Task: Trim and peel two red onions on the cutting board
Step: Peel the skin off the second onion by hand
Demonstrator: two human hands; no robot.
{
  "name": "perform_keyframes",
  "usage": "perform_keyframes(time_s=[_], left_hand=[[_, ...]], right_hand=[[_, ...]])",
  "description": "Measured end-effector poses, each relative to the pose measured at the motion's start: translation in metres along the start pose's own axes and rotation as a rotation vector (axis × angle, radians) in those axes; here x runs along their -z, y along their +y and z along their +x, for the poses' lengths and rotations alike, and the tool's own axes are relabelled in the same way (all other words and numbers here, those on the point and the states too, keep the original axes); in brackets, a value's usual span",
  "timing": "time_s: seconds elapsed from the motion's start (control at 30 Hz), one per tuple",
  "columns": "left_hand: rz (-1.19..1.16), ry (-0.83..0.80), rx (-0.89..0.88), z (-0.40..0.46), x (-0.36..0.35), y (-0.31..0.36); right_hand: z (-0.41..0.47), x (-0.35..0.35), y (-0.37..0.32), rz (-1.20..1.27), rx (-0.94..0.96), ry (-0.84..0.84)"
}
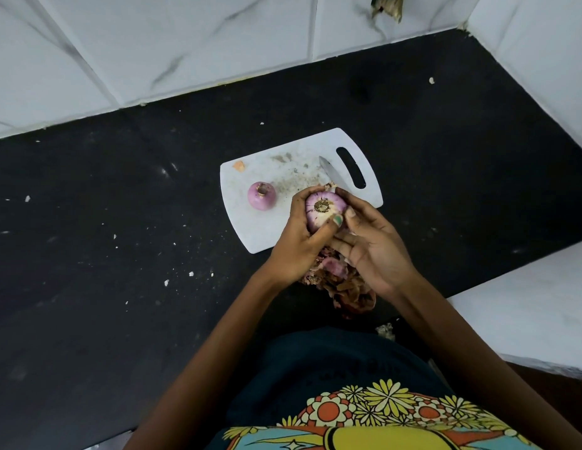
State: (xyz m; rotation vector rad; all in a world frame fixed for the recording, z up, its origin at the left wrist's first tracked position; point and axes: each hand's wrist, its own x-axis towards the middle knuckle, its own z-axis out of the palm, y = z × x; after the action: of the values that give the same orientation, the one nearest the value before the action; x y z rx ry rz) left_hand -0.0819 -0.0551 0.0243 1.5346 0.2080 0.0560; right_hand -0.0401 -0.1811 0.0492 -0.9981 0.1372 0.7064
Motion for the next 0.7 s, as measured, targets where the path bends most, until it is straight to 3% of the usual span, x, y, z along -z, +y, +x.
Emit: perform_keyframes(time_s=[0.3, 0.7], left_hand=[[-0.135, 0.372, 0.038, 0.004, -0.013, 0.001], [-0.030, -0.030, 0.032, 0.007, -0.004, 0.004]], right_hand=[[-0.003, -0.008, 0.011, -0.046, 0.032, -0.008], [0.001, -0.001, -0.002, 0.027, -0.023, 0.101]])
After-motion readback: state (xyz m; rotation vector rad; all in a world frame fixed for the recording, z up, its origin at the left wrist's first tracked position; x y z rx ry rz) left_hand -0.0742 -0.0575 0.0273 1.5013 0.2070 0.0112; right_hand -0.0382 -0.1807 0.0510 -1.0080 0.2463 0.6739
